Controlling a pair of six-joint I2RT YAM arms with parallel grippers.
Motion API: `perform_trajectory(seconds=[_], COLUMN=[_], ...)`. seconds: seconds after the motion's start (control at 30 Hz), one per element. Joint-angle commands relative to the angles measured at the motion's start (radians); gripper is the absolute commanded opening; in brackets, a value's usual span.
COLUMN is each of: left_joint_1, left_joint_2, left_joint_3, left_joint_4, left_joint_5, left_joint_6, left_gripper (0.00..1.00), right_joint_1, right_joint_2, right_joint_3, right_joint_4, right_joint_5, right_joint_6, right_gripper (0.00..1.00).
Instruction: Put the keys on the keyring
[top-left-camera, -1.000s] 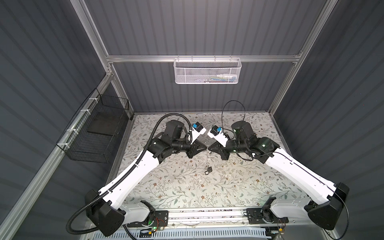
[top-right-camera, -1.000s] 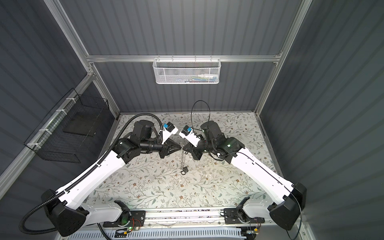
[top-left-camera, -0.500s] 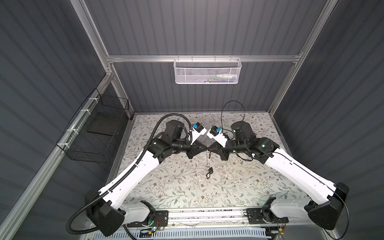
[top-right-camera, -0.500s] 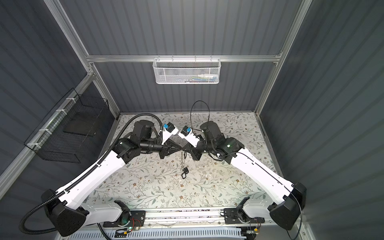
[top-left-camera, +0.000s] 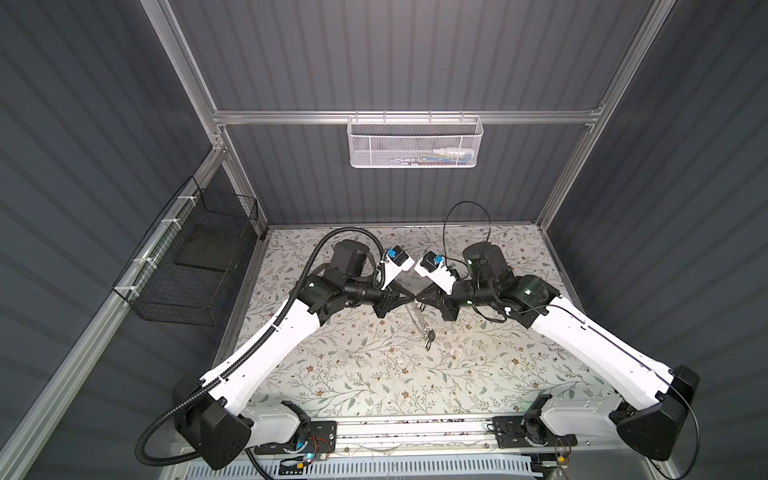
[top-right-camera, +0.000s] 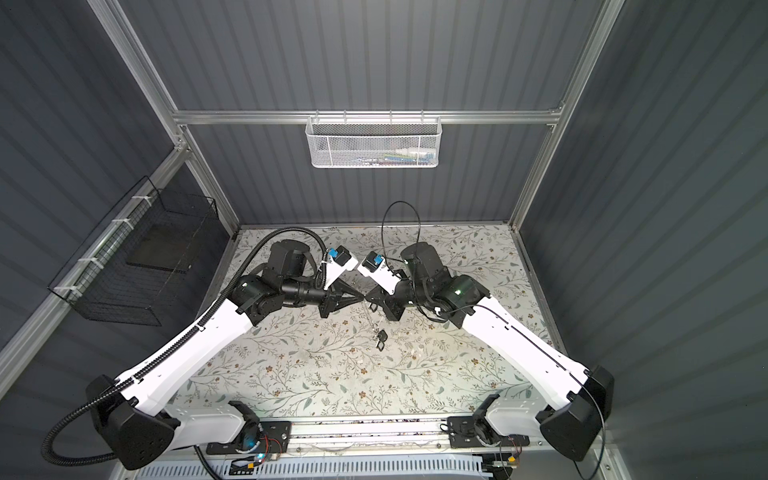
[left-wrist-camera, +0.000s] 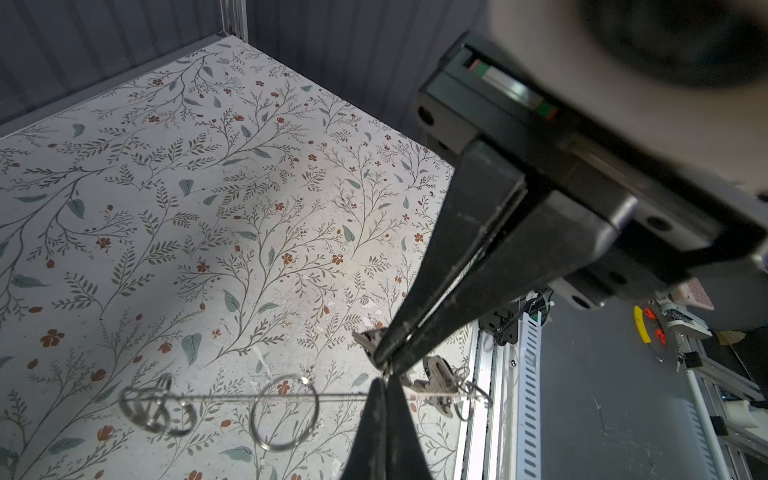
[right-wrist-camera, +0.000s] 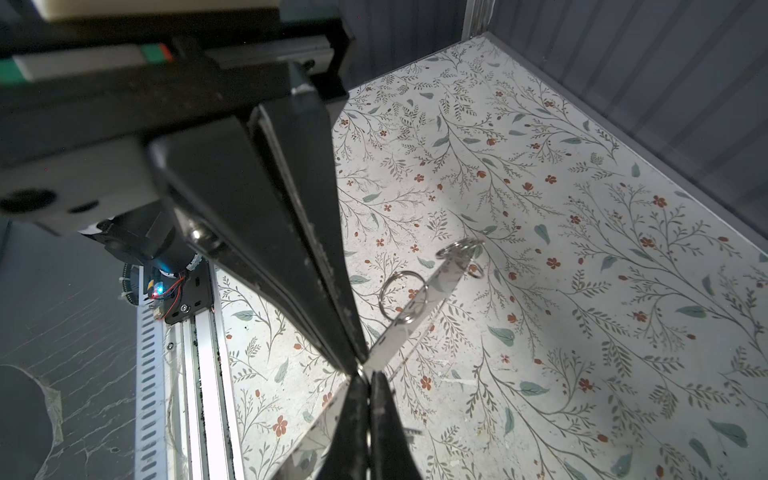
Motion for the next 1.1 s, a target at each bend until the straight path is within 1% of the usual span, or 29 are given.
perform_trajectory(seconds=[0.0,0.13,0.17,0.23,0.27,0.3,0.33,0.43,0.5,0.53,0.67,0.87,1.07], left_joint_1=[-0.002,-0.002,-0.002,-0.002,-0.002,-0.002,-0.002,-0.002,-0.002,-0.002,-0.002,-0.002,-0.002], left_joint_2=[0.004,-0.021,-0.025,-0.037,-0.045,-0.055,-0.066,-0.113,-0.141,-0.155,-0.185,-0.206,-0.226], left_joint_3=[0.018,-0.004,-0.008,-0.018,-0.025,-0.036,-0.046,-0.094,-0.126,-0.142,-0.201,-0.251,-0.306], left_joint_4=[0.003,0.05,0.057,0.085,0.101,0.12,0.144,0.229,0.291,0.327,0.465,0.599,0.708], left_joint_5=[0.006,-0.007,-0.007,-0.015,-0.018,-0.022,-0.027,-0.042,-0.051,-0.052,-0.054,-0.072,-0.092], left_joint_6=[-0.004,-0.021,-0.024,-0.038,-0.045,-0.052,-0.061,-0.091,-0.116,-0.133,-0.198,-0.27,-0.324], left_gripper=[0.0,0.0,0.0,0.0,0.0,0.0,0.0,0.0,0.0,0.0,0.0,0.0,0.0], right_joint_1=[0.006,0.006,0.007,0.006,0.005,0.005,0.004,0.001,0.0,0.002,0.001,0.006,0.023], right_joint_2=[-0.027,-0.028,-0.028,-0.034,-0.039,-0.049,-0.066,-0.133,-0.15,-0.187,-0.199,-0.231,-0.222], right_joint_3=[0.011,0.006,0.006,0.0,-0.005,-0.013,-0.03,-0.111,-0.145,-0.154,-0.169,-0.194,-0.182], right_joint_4=[0.051,0.055,0.056,0.064,0.073,0.087,0.115,0.231,0.269,0.28,0.288,0.334,0.336], right_joint_5=[-0.037,-0.031,-0.027,-0.013,0.001,0.023,0.061,0.134,0.146,0.151,0.153,0.154,0.146], right_joint_6=[0.002,0.003,0.004,0.008,0.012,0.02,0.03,0.049,0.06,0.063,0.068,0.075,0.069], right_gripper=[0.01,0.02,0.03,0.09,0.15,0.25,0.33,0.34,0.35,0.36,0.41,0.39,0.38])
